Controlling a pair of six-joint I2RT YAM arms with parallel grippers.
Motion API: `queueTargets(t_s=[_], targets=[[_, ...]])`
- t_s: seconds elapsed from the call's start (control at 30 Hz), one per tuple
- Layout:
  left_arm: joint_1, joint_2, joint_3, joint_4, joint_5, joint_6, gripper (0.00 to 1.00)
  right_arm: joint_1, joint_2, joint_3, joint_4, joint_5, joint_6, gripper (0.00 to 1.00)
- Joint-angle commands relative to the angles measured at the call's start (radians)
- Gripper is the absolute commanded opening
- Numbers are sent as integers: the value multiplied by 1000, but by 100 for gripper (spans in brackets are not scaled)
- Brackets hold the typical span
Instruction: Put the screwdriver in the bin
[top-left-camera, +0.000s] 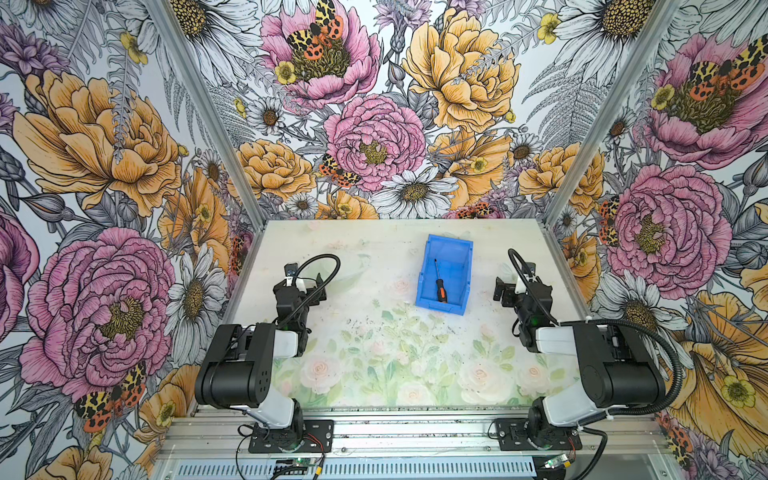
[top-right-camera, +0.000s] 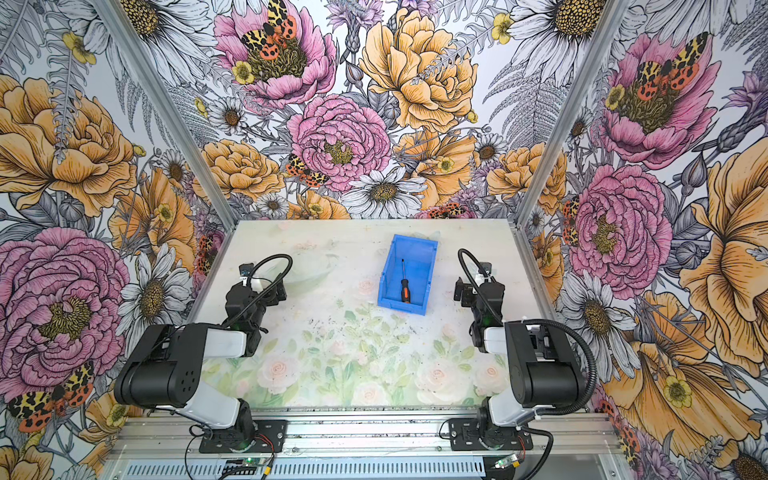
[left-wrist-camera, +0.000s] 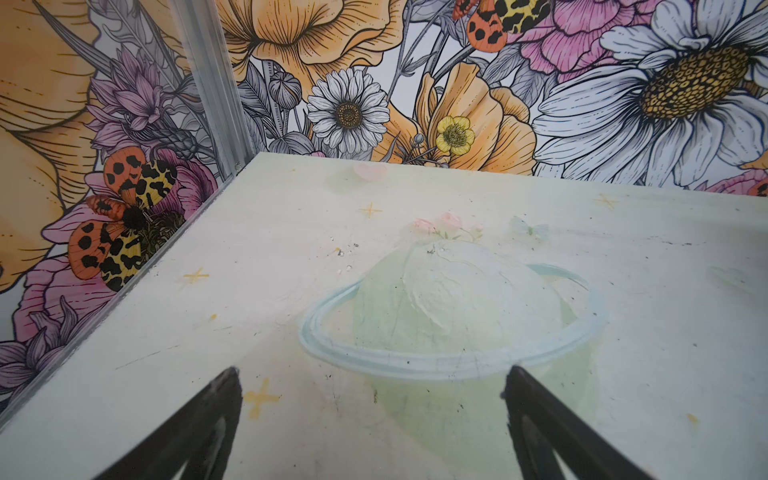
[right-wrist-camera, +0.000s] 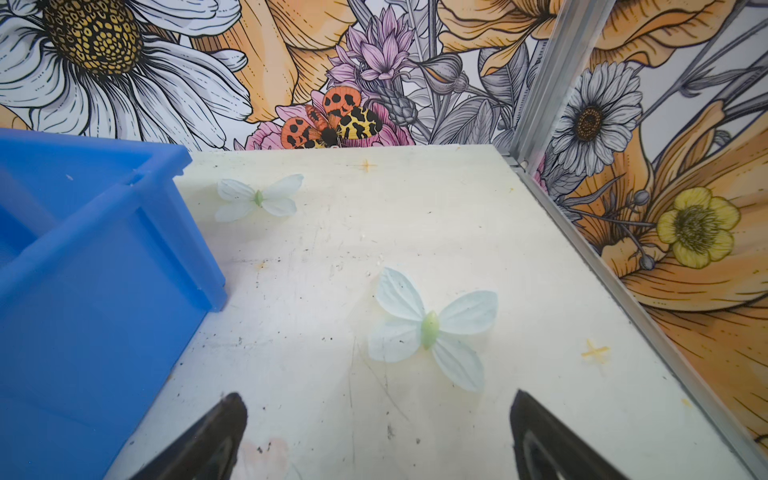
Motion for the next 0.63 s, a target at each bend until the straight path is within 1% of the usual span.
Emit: queueTargets(t_s=[0.0,0.4,0.47,0.53,0.6], targets=[[-13,-3,-6,42,-62,5,99,9,0,-6,60,17,-15,99],[-11,-3,-4,38,-57,4,99,8,0,-8,61,19,-14,99],[18,-8,2,18,5,-12,99,8,0,-8,61,18,-14,99],[-4,-5,1,24,-21,8,99,9,0,-7,61,16,-14,99],[-10,-3,-5,39,-13,19,99,7,0,-7,61,17,-14,99]])
